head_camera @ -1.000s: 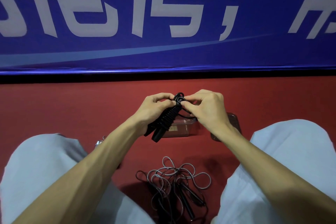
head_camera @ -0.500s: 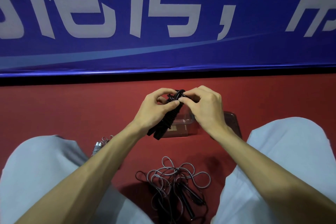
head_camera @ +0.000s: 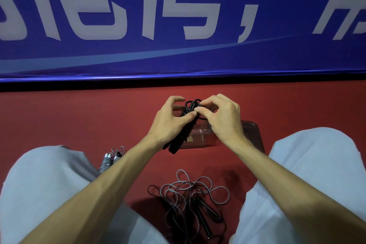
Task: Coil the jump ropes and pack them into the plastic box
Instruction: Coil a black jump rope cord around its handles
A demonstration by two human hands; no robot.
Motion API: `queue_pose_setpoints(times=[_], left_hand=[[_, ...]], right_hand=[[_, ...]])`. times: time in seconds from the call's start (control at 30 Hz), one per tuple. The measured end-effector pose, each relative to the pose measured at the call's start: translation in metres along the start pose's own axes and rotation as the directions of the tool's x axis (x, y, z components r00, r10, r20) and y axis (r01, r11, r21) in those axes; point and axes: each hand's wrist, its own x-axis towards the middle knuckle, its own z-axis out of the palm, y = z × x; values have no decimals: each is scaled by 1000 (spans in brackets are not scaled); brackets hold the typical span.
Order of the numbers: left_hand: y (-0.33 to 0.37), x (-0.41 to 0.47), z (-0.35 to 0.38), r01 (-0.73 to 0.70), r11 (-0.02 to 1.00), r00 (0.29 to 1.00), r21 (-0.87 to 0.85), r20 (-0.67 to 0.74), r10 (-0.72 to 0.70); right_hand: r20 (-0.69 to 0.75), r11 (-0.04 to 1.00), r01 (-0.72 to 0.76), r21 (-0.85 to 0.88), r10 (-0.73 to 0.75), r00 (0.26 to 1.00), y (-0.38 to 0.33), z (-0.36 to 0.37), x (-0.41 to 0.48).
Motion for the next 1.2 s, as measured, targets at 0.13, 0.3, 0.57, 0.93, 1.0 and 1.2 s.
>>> queue_pose_setpoints(times=[0.13, 0.3, 0.57, 0.93, 1.0, 1.2], left_hand=[[4, -1, -1, -19, 999, 1000, 51, 22, 18], [9, -3, -1, 29, 995, 999, 99, -39, -25], [8, -4, -2, 43, 991, 999, 127, -12, -41], [12, -4, -11, -48, 970, 999, 236, -12, 53], [11, -4, -12, -105, 930, 993, 353, -9, 116], [11, -5, -12, -153, 860, 987, 486, 38, 154]], right_hand=[[16, 1000, -3, -4, 3, 1000, 0, -2, 0], [29, 1000, -28, 12, 27, 999, -2, -1, -1], [33, 985, -122, 119, 118, 992, -5, -1, -1], [96, 998, -28, 57, 22, 995, -7, -6, -3], [83, 1000, -2, 8, 1, 997, -7, -3, -6], [44, 999, -32, 20, 31, 999, -12, 1, -8]])
